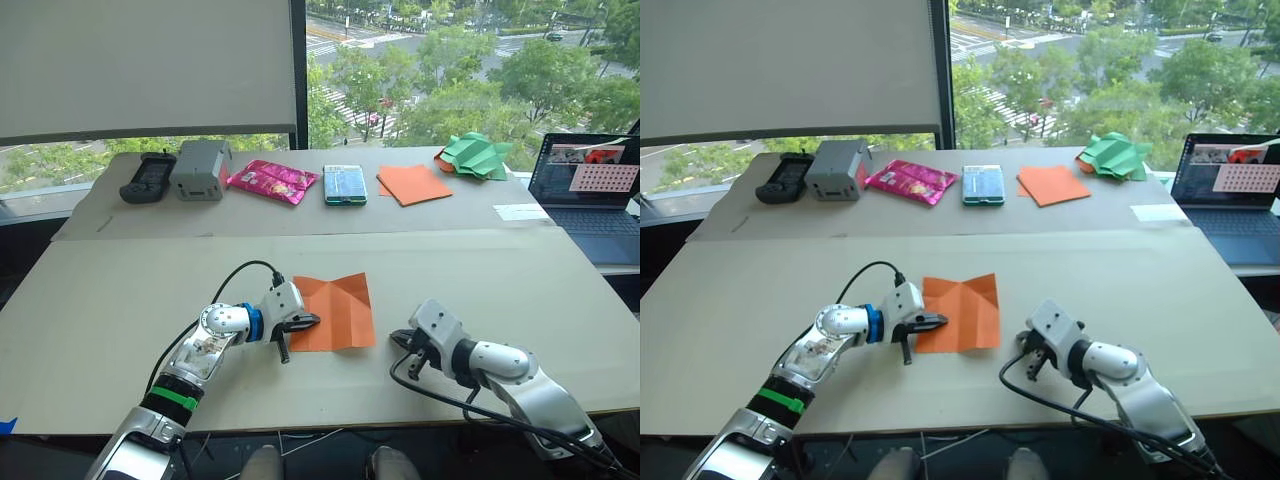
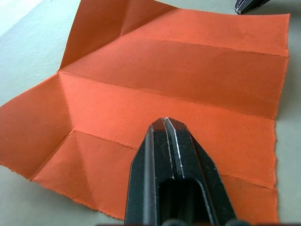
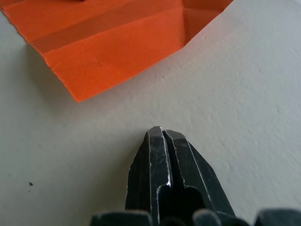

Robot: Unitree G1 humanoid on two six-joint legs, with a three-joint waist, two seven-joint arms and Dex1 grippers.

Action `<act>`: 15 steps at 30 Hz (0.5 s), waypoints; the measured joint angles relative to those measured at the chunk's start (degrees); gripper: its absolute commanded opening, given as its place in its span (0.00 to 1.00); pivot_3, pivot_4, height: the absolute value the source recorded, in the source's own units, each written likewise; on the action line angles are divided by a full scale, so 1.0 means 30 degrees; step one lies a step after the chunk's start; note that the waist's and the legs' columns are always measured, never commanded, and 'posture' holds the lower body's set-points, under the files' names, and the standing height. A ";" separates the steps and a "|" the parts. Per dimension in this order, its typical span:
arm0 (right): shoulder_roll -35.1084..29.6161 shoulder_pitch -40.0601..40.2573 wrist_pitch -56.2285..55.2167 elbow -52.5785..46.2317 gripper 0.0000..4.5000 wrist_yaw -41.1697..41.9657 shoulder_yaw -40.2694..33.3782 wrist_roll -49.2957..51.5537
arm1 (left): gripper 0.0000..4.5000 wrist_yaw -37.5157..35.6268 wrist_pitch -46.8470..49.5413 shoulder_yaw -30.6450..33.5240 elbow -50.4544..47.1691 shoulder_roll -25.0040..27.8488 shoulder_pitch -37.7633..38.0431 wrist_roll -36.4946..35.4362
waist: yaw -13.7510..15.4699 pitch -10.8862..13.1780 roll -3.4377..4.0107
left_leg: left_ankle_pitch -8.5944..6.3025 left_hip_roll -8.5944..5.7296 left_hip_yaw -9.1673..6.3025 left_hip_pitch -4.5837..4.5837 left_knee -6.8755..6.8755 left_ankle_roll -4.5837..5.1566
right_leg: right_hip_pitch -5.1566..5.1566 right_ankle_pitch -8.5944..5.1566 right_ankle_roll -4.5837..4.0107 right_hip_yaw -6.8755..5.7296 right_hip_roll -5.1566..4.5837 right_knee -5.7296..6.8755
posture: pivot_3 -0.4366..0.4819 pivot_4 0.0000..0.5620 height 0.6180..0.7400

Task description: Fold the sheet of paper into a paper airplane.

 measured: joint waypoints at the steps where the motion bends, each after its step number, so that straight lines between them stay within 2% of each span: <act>1: 0.0442 -0.0200 -0.0007 0.0206 0.01 -0.0071 0.0167 -0.0138 | 0.00 0.0008 0.0055 0.0054 -0.0108 0.0052 0.0095 0.0023 | -0.0056 -0.0013 -0.0007 | -0.0002 0.0001 -0.0004 0.0016 -0.0002 -0.0003 | 0.0001 -0.0001 -0.0001 -0.0001 0.0000 0.0001 | 0.48 0.27 0.72; 8: 0.3927 -0.2353 -0.0206 0.2692 0.01 -0.0829 0.0821 -0.0308 | 0.00 -0.0008 0.0238 0.0063 -0.0467 0.0075 0.0219 0.0065 | -0.0215 -0.0052 0.0042 | 0.0003 -0.0001 -0.0010 -0.0002 -0.0002 0.0005 | -0.0014 -0.0002 -0.0003 -0.0005 0.0000 0.0009 | 0.48 0.27 0.72; 12: 0.5462 -0.3189 -0.0251 0.3184 0.01 -0.0959 -0.0011 0.0660 | 0.00 -0.0070 0.0243 0.0053 -0.0623 0.0074 0.0217 0.0065 | -0.0138 -0.0051 0.0052 | 0.0090 -0.0001 -0.0012 -0.0034 -0.0004 0.0146 | -0.0036 -0.0007 -0.0012 -0.0004 0.0000 0.0091 | 0.48 0.27 0.72; 15: 0.5842 -0.3950 -0.0240 0.3031 0.01 -0.0755 -0.0758 0.1539 | 0.00 -0.0069 0.0248 0.0092 -0.0637 0.0082 0.0215 0.0065 | -0.0094 -0.0053 0.0065 | 0.0090 -0.0001 -0.0012 -0.0037 -0.0017 0.0147 | -0.0059 -0.0013 -0.0022 -0.0004 0.0001 0.0100 | 0.48 0.27 0.72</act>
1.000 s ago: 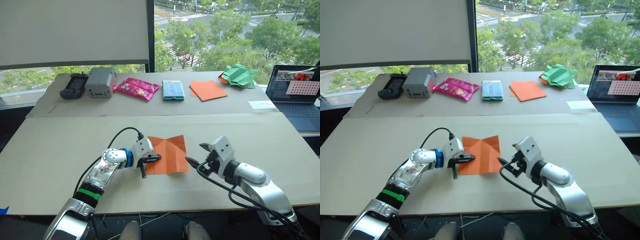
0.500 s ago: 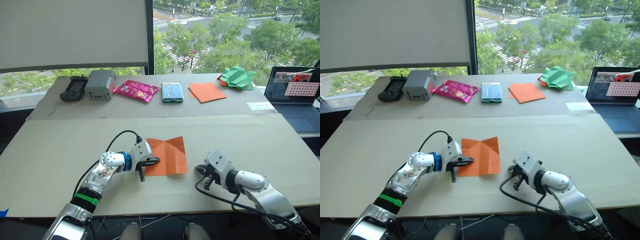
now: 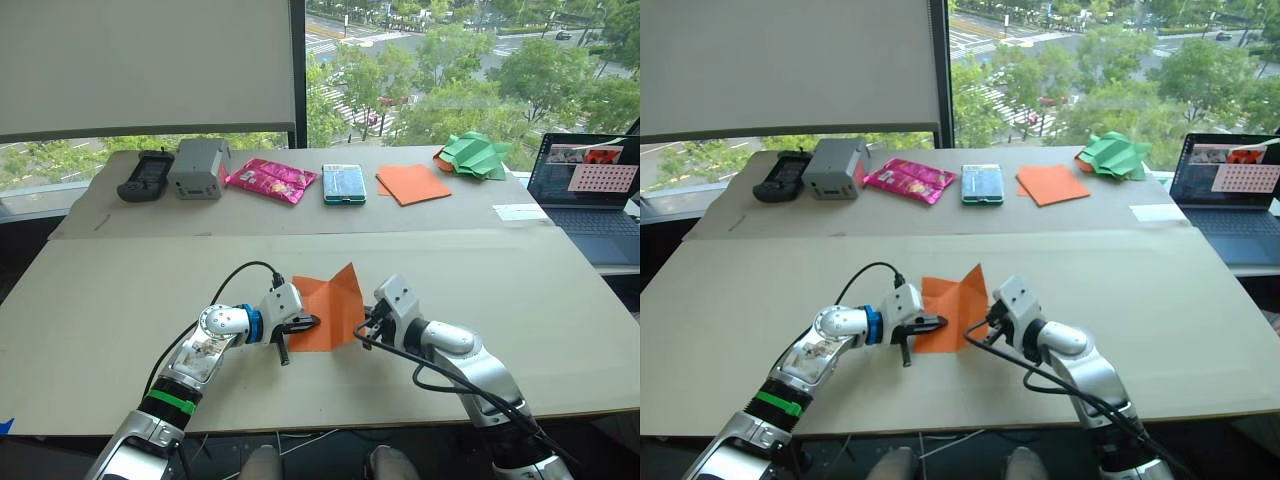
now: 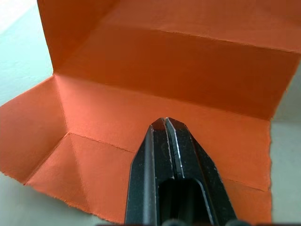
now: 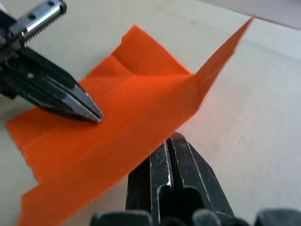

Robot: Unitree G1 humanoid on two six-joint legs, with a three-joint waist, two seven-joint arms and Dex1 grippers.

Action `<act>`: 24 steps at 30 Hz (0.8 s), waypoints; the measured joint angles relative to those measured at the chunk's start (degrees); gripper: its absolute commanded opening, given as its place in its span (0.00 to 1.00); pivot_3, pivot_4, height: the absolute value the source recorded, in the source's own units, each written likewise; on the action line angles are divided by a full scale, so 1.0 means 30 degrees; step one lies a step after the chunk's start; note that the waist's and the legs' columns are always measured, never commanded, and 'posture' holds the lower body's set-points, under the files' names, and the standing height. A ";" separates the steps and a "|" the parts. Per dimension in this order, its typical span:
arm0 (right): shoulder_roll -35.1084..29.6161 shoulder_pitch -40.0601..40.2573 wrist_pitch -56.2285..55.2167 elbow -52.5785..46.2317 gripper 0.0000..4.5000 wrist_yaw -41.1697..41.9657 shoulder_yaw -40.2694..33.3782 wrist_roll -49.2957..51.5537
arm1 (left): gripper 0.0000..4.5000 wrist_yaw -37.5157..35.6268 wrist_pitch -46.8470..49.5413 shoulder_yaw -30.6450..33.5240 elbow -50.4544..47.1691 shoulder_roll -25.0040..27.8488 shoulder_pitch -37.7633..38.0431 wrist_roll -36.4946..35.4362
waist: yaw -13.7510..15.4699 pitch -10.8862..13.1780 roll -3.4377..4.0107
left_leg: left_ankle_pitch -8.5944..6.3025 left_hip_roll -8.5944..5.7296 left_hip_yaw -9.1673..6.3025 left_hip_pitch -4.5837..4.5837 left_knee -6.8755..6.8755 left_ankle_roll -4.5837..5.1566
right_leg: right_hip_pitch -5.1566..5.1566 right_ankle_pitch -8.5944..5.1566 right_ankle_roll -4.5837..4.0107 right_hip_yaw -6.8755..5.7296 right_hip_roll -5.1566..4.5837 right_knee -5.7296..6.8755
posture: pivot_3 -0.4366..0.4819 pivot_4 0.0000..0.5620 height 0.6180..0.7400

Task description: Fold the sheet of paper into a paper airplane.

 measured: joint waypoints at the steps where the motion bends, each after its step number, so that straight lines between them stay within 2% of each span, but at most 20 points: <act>1: 0.0016 -0.0183 0.0029 -0.0265 0.01 0.0115 -0.0057 0.0214 | 0.00 0.0001 0.0005 0.0019 0.0000 0.0006 0.0003 0.0000 | 0.0001 -0.0001 0.0002 | 0.0000 0.0001 -0.0001 0.0001 -0.0002 0.0000 | -0.0001 -0.0001 -0.0001 0.0000 0.0000 0.0000 | 0.48 0.27 0.72; 6: 0.0813 -0.0747 0.0152 -0.0515 0.01 0.0615 0.0891 0.0447 | 0.00 0.0094 0.0112 0.0173 0.0005 0.0020 0.0001 0.0000 | -0.0014 -0.0004 0.0011 | -0.0059 0.0001 -0.0001 -0.0013 -0.0003 -0.0096 | -0.0110 -0.0003 -0.0003 0.0000 0.0000 0.0002 | 0.48 0.27 0.72; 11: 0.1745 -0.1422 0.0077 0.1281 0.01 0.0742 0.2428 0.0025 | 0.00 0.0266 0.0694 0.0299 -0.0452 0.0102 0.0172 -0.0025 | -0.0055 -0.0004 0.0010 | -0.0048 0.0001 -0.0003 -0.0010 0.0000 -0.0079 | -0.0111 -0.0003 -0.0003 0.0001 0.0000 0.0015 | 0.48 0.27 0.72; 17: 0.2215 -0.1886 -0.0002 0.3555 0.01 0.0444 0.3196 -0.0795 | 0.00 0.0532 0.1775 0.1273 -0.1373 0.1063 0.0728 -0.0220 | -0.0271 -0.0003 0.0018 | 0.0004 0.0001 -0.0010 -0.0056 -0.0009 0.0007 | -0.0110 -0.0001 -0.0004 0.0004 0.0006 0.0045 | 0.48 0.27 0.72; 24: 0.2203 -0.2084 -0.0654 0.4382 0.01 0.0478 0.3500 -0.1429 | 0.00 0.0675 0.3381 0.2573 -0.3020 0.2454 0.1648 -0.0449 | -0.0328 0.0007 0.0031 | 0.0001 0.0003 -0.0012 -0.0065 -0.0026 0.0003 | -0.0140 -0.0003 -0.0005 0.0005 0.0006 0.0037 | 0.48 0.27 0.72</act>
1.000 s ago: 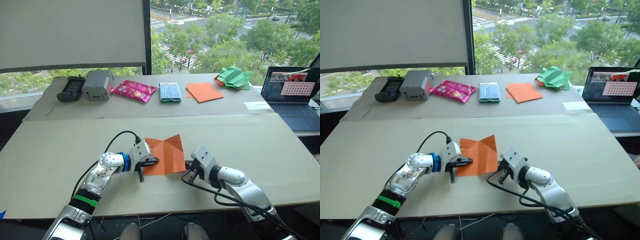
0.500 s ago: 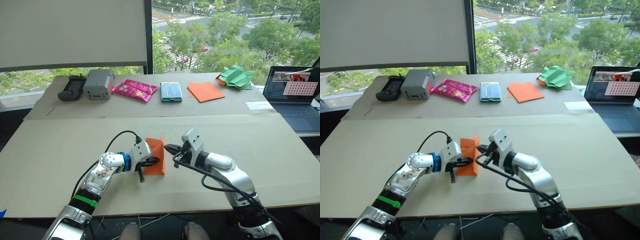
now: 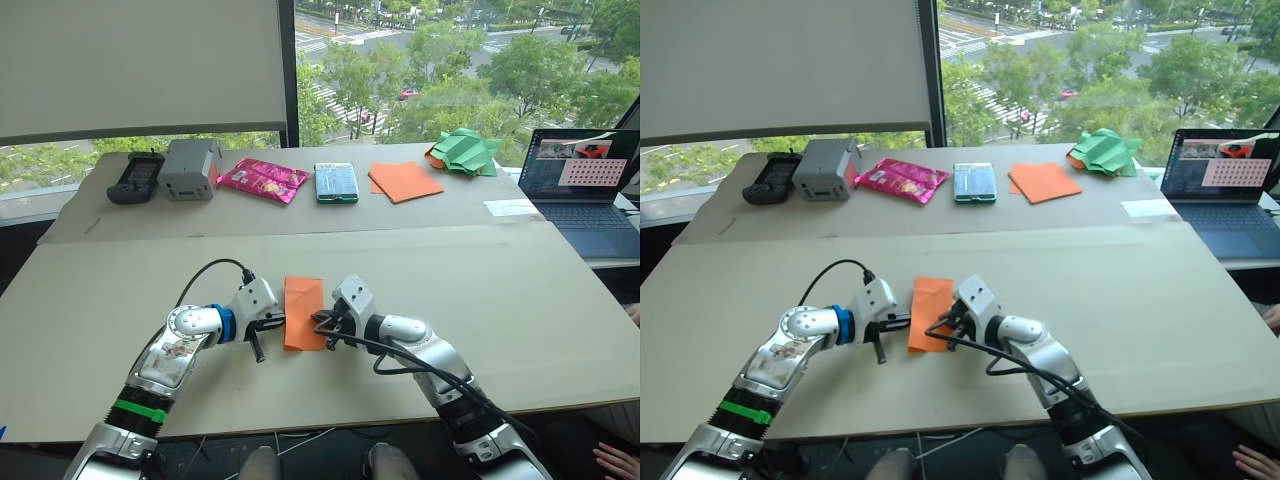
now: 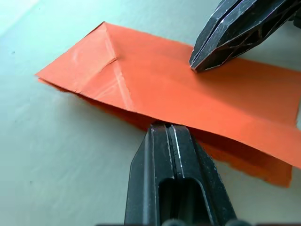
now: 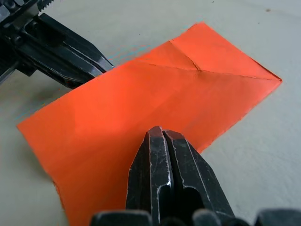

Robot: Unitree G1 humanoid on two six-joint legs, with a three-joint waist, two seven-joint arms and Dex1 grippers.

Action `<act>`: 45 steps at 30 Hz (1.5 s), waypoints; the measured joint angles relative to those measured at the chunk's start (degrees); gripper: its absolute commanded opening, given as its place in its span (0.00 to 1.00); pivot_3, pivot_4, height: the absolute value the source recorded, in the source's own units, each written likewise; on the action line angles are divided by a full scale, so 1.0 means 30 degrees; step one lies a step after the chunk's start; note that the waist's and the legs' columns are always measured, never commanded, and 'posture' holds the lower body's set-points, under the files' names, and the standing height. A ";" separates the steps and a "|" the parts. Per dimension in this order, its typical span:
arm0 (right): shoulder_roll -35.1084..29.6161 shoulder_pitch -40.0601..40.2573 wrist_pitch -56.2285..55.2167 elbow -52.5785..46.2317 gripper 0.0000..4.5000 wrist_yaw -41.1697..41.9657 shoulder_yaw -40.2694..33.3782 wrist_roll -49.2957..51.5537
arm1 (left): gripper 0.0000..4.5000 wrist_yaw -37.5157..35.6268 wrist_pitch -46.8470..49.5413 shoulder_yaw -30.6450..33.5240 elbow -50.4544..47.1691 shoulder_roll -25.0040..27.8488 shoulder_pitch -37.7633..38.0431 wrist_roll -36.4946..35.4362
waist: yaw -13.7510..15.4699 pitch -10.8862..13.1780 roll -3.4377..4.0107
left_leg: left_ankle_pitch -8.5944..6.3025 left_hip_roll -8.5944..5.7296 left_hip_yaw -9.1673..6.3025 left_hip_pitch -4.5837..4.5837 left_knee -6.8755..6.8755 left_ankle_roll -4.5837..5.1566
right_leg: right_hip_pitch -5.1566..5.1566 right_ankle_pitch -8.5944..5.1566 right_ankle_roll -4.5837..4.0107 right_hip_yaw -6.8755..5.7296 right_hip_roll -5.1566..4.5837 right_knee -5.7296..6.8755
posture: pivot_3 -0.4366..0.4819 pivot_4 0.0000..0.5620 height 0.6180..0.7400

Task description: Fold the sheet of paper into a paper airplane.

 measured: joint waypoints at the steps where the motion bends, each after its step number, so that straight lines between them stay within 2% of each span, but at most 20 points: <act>1: -0.0008 -0.0020 -0.0040 0.0035 0.01 0.0042 0.0015 -0.0055 | 0.00 0.0013 0.0333 0.0147 -0.0205 0.0020 0.0000 -0.0225 | 0.0004 0.0001 0.0000 | 0.0000 0.0000 0.0000 -0.0003 0.0004 -0.0001 | -0.0001 0.0000 0.0000 0.0000 0.0000 -0.0003 | 0.48 0.27 0.72; 9: 0.0188 -0.0163 -0.0205 0.0317 0.01 0.0276 0.0153 -0.0468 | 0.00 -0.0136 0.2096 0.1056 -0.1803 -0.1218 -0.0684 -0.2663 | 0.0064 0.0004 -0.0006 | 0.0002 -0.0003 0.0001 -0.0015 0.0014 0.0003 | 0.0032 0.0001 0.0001 0.0001 0.0000 -0.0008 | 0.48 0.27 0.72; 17: -0.0048 -0.0155 -0.0300 0.0298 0.01 0.0353 -0.0035 -0.0591 | 0.00 -0.0561 0.1295 -0.0411 0.0358 -0.1143 -0.0104 -0.1913 | 0.0071 0.0004 -0.0004 | 0.0003 -0.0002 -0.0006 -0.0015 0.0018 0.0004 | 0.0010 0.0000 0.0000 0.0002 0.0011 -0.0006 | 0.48 0.27 0.72; 21: -0.0536 -0.0069 -0.0972 0.0504 0.01 0.0794 -0.0255 -0.0571 | 0.00 -0.0986 0.0269 -0.0935 0.0518 -0.0965 -0.0295 -0.1257 | 0.0211 0.0005 -0.0002 | -0.0061 -0.0003 -0.0002 -0.0011 0.0023 -0.0100 | -0.0006 -0.0002 -0.0001 0.0002 0.0009 -0.0031 | 0.48 0.27 0.72; 26: -0.0706 -0.0574 -0.1693 0.1541 0.01 0.1121 -0.0517 -0.0668 | 0.00 -0.1186 -0.0538 -0.1538 0.1095 -0.0949 -0.0845 -0.0606 | 0.0239 0.0000 0.0006 | -0.0041 -0.0003 -0.0002 0.0009 0.0023 -0.0067 | 0.0006 -0.0001 -0.0001 0.0003 0.0010 -0.0021 | 0.48 0.27 0.72; 34: -0.0433 -0.2249 -0.3134 0.4370 0.01 0.1003 -0.0534 -0.1203 | 0.00 -0.1206 -0.1010 -0.1723 0.0592 -0.0522 -0.0462 -0.0225 | 0.0116 -0.0027 0.0030 | -0.0003 -0.0002 -0.0003 0.0049 0.0017 -0.0005 | 0.0026 -0.0002 -0.0001 0.0005 0.0010 -0.0013 | 0.48 0.27 0.72; 45: 0.0425 -0.6056 -0.6061 1.0913 0.01 0.0638 -0.1008 -0.1861 | 0.00 -0.1005 -0.0798 -0.1618 -0.0553 -0.0285 0.0431 -0.0216 | 0.0006 -0.0048 0.0064 | 0.0003 -0.0002 -0.0004 0.0057 0.0013 0.0005 | 0.0030 -0.0002 -0.0002 0.0010 0.0011 0.0000 | 0.48 0.27 0.72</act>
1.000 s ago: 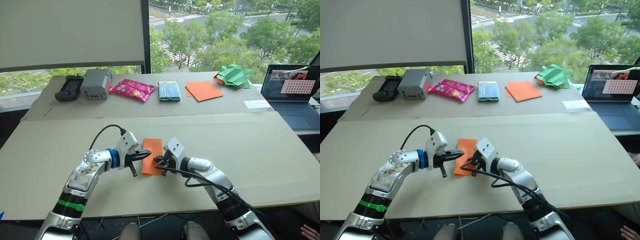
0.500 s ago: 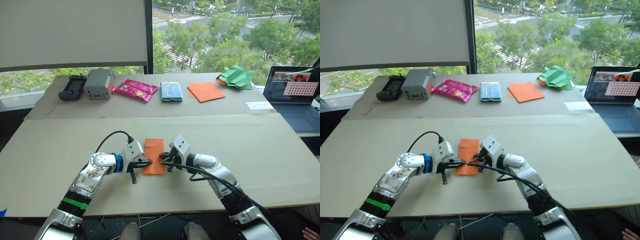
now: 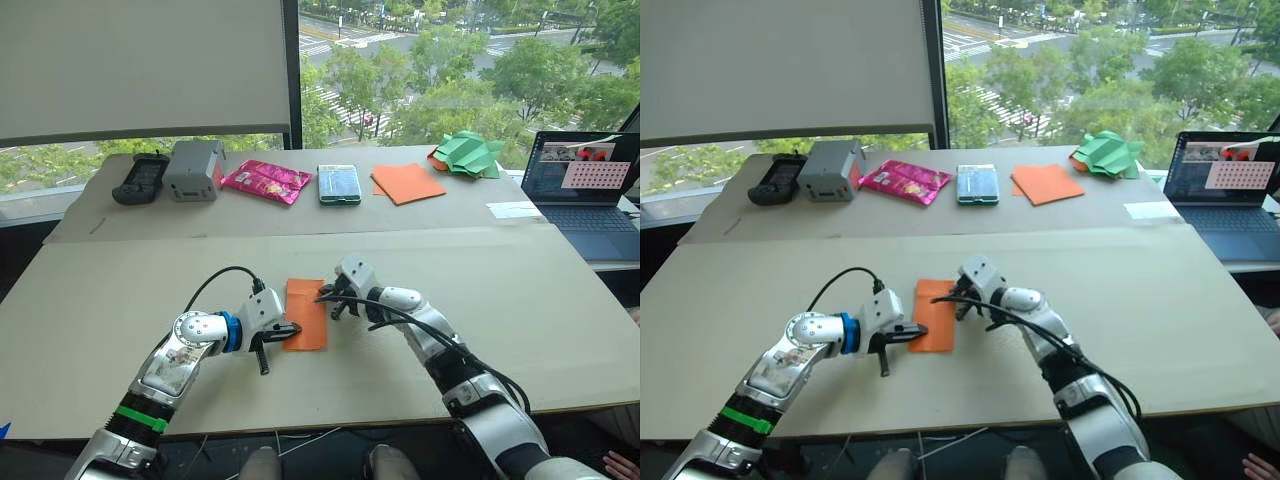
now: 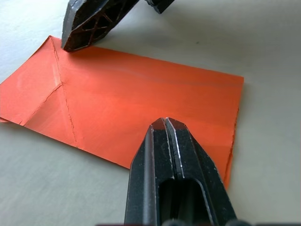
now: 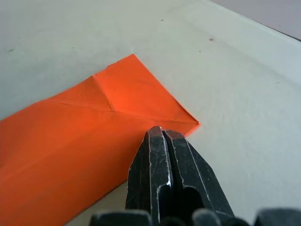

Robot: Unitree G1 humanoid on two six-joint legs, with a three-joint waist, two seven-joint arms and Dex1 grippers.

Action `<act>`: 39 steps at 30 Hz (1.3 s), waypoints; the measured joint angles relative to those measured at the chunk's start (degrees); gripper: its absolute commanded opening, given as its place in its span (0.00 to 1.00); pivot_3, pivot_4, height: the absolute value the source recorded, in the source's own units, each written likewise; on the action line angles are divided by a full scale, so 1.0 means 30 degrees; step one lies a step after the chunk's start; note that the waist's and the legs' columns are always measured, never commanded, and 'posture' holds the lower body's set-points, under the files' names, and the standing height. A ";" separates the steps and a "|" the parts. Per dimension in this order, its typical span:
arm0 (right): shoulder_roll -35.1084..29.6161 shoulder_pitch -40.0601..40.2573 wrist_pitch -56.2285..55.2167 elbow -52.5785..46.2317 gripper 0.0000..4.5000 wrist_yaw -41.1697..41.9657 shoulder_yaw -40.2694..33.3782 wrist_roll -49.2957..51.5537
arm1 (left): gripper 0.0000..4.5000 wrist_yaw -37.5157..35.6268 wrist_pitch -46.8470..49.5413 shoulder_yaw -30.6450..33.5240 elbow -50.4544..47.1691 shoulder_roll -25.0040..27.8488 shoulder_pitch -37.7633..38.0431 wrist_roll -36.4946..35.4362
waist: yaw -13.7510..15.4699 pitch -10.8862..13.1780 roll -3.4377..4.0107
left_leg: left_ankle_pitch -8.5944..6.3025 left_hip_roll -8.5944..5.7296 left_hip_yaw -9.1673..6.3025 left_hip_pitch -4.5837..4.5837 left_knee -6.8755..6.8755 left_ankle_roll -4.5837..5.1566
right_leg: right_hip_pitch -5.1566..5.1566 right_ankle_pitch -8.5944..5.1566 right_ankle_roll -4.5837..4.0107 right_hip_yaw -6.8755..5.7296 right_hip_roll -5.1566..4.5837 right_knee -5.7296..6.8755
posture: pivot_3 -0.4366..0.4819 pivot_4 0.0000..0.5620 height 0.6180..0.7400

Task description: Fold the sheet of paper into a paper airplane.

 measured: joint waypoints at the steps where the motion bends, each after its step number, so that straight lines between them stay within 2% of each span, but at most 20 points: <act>1: 0.0030 -0.0127 -0.0134 0.0233 0.01 -0.0001 -0.0036 -0.0073 | 0.00 0.0027 0.0007 0.0002 -0.0038 0.0001 0.0023 0.0000 | 0.0000 -0.0001 0.0001 | 0.0000 0.0000 0.0001 -0.0002 0.0000 0.0000 | 0.0001 0.0000 0.0000 0.0000 0.0000 -0.0002 | 0.48 0.27 0.72; 7: 0.0344 -0.1139 -0.1433 0.2482 0.01 0.0079 -0.0429 -0.0317 | 0.00 0.0173 0.0316 0.0054 -0.0585 0.0090 0.0353 0.0000 | -0.0019 -0.0004 0.0007 | 0.0001 -0.0001 0.0001 0.0002 -0.0001 0.0001 | 0.0005 0.0000 0.0000 0.0009 0.0004 0.0005 | 0.48 0.27 0.72; 12: 0.0367 -0.1014 -0.1608 0.2420 0.01 0.0478 -0.0527 -0.0415 | 0.00 0.0217 0.0331 0.0107 -0.0698 0.0100 0.0472 -0.0001 | -0.0020 -0.0013 0.0019 | 0.0001 0.0000 0.0000 0.0003 -0.0002 0.0001 | 0.0006 -0.0001 -0.0001 0.0009 0.0005 0.0006 | 0.48 0.27 0.72; 26: -0.0842 0.4425 0.1502 -0.6495 0.01 0.2835 0.0476 -0.0272 | 0.00 0.0106 0.0347 0.0019 -0.0551 0.0238 0.0347 -0.0001 | -0.0006 -0.0068 0.0069 | -0.0006 0.0000 0.0003 0.0028 0.0000 -0.0010 | 0.0007 -0.0011 -0.0015 0.0018 0.0006 0.0002 | 0.48 0.27 0.72; 39: -0.2742 0.7035 0.4168 -1.1900 0.01 0.4537 0.1805 0.0160 | 0.00 -0.0106 0.0310 -0.0058 -0.0139 0.0255 0.0059 -0.0003 | 0.0022 -0.0100 0.0045 | -0.0086 0.0000 0.0003 0.0034 0.0003 -0.0140 | 0.0007 -0.0016 -0.0014 0.0017 0.0006 -0.0013 | 0.48 0.27 0.72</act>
